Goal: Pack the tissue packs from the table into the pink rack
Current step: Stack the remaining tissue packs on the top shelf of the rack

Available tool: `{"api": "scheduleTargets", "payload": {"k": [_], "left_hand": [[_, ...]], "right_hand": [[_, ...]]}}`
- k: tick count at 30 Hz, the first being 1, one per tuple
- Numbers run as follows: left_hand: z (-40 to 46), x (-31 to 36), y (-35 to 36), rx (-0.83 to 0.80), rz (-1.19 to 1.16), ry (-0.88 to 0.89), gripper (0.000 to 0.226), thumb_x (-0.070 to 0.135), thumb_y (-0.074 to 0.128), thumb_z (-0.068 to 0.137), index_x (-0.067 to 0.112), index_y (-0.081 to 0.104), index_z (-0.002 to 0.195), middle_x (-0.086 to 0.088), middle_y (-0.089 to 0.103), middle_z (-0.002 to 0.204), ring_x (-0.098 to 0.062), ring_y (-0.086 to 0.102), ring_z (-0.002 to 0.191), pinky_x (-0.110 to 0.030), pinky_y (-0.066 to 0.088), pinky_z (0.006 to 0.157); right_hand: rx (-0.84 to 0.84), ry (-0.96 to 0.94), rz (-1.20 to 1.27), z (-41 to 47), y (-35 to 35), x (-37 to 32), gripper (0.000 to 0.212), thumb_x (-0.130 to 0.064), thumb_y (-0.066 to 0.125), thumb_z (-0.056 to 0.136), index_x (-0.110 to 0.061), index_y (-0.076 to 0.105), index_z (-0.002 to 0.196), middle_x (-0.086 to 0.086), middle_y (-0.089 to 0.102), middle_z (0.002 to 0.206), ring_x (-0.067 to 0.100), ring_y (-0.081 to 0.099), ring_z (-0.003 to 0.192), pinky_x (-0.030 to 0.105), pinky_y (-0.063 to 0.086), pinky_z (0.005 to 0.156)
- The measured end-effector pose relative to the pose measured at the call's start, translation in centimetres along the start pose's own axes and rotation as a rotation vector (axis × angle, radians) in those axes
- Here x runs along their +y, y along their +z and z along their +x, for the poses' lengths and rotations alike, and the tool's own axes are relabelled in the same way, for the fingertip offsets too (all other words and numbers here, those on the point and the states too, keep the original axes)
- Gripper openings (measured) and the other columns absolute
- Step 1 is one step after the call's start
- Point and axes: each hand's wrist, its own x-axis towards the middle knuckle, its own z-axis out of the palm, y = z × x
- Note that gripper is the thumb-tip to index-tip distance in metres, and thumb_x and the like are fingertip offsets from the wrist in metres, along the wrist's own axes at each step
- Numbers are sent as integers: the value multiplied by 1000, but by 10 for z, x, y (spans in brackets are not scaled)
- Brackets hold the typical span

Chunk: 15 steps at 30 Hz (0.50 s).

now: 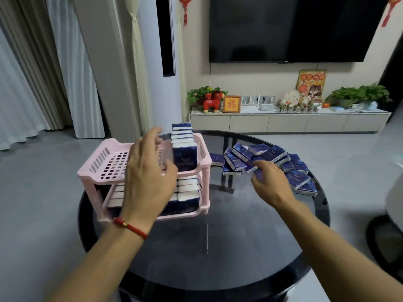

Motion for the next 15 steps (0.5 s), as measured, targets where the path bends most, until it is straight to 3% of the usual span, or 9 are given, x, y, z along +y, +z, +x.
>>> {"api": "scheduleTargets", "payload": {"k": [3, 5, 7, 10, 12, 15], "left_hand": [[-30, 9, 10, 146, -56, 197, 37, -8, 62, 81, 1, 62, 117, -10, 63, 110, -22, 59, 104, -27, 48, 93], [-44, 12, 22, 55, -105, 225, 35, -9, 63, 79, 4, 65, 112, -6, 63, 108, -19, 59, 102, -24, 49, 89], [-56, 15, 31, -56, -143, 223, 37, -9, 64, 77, 8, 65, 110, -2, 61, 106, -15, 58, 99, -13, 46, 86], [-72, 16, 40, -235, -224, 150, 38, -7, 66, 78, 17, 65, 107, 8, 58, 102, -8, 56, 93, -9, 44, 81], [-79, 13, 47, -343, -253, 76, 41, -5, 66, 80, 24, 64, 109, 14, 57, 102, -8, 58, 95, -13, 45, 81], [-85, 11, 53, -453, -247, 14, 39, 1, 64, 84, 28, 64, 112, 18, 55, 105, -3, 57, 102, -13, 44, 81]], "right_hand": [[-133, 53, -294, -1, 11, 33, 43, -25, 47, 103, -13, 44, 143, 6, 43, 152, 26, 39, 141, 50, 33, 110], [-188, 7, -412, -2, 20, 40, 41, -26, 41, 103, -16, 43, 143, 2, 44, 151, 20, 31, 145, 53, 22, 117], [-208, -30, -473, -2, 27, 39, 37, -26, 44, 102, -18, 49, 139, -1, 52, 144, 17, 37, 141, 58, 15, 118], [-216, -51, -374, -6, 28, 28, 25, -39, 60, 97, -24, 63, 117, -4, 64, 120, 18, 56, 120, 56, 31, 108], [-181, -73, -279, -10, 25, 18, 24, -45, 74, 88, -22, 73, 96, -5, 65, 96, 17, 58, 102, 46, 48, 88], [-140, -59, -129, -21, 20, 8, 28, -38, 87, 77, -14, 73, 73, -1, 65, 75, 17, 58, 79, 40, 54, 65]]}}
